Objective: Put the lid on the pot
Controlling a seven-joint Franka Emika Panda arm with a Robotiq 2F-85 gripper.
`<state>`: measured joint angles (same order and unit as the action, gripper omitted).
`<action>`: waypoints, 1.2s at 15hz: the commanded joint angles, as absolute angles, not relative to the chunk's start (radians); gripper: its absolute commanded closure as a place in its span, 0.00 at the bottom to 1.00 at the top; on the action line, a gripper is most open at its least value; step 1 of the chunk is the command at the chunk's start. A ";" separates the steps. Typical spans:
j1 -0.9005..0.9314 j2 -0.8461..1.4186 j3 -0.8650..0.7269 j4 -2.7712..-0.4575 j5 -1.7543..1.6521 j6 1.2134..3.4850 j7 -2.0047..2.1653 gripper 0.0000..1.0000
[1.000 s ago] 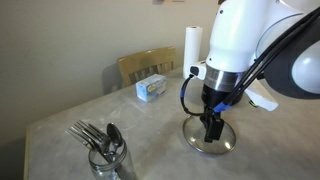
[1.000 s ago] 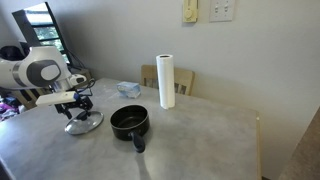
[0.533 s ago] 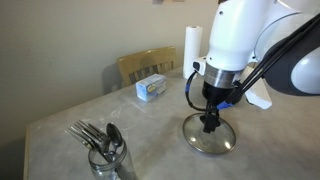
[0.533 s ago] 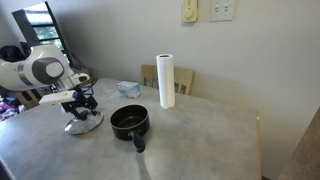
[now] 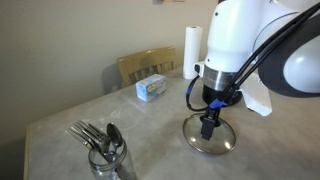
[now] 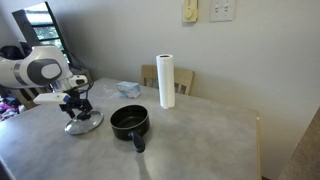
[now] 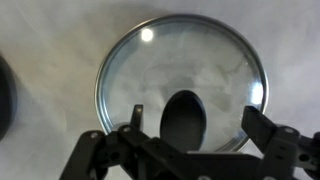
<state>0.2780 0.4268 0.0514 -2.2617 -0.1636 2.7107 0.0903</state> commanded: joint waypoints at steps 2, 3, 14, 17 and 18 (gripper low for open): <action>0.254 0.423 0.066 -2.262 -0.132 2.718 0.122 0.30; 0.254 0.422 0.066 -2.264 -0.129 2.720 0.127 0.32; 0.248 0.380 0.095 -2.302 -0.145 2.787 0.061 0.85; 0.229 0.348 0.142 -2.301 -0.128 2.773 -0.014 0.85; 0.221 0.333 0.158 -2.297 -0.126 2.756 -0.047 0.85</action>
